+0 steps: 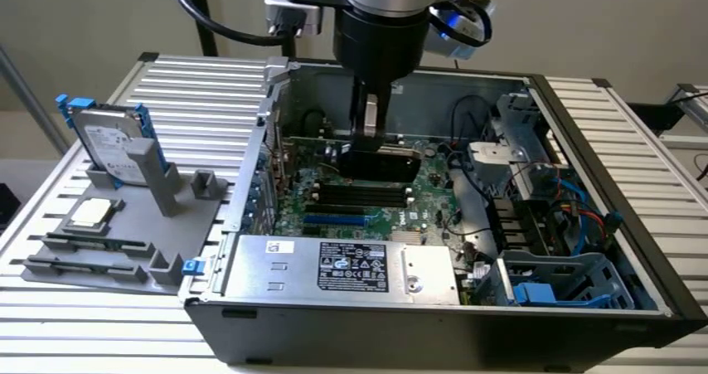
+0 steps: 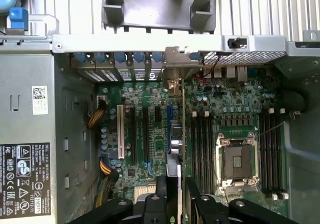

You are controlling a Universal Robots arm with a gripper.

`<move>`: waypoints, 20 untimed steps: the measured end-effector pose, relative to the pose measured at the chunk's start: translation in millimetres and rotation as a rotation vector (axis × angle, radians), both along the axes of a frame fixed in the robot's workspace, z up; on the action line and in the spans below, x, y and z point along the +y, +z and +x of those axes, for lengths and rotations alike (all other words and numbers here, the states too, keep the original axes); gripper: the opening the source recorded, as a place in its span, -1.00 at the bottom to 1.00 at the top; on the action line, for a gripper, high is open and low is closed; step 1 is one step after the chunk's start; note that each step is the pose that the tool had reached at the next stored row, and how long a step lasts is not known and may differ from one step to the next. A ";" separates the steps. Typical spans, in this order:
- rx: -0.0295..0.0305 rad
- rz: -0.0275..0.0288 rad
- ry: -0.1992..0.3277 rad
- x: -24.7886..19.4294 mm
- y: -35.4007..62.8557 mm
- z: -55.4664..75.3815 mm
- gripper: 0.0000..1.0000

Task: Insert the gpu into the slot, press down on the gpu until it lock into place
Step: 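Insert the gpu into the slot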

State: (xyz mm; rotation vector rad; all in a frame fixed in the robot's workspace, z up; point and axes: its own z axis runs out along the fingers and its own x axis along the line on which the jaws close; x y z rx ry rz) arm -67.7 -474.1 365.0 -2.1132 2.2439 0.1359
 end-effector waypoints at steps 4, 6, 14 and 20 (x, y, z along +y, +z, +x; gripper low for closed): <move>0.0001 -0.0002 0.000 -0.5 -7.4 -1.3 -0.48; 0.0001 -0.0001 0.000 -0.6 -10.9 -1.9 -0.48; 0.0001 -0.0002 0.000 -1.1 -25.4 -4.1 -0.48; 0.0000 0.0000 0.000 -1.1 -36.5 -6.0 -0.48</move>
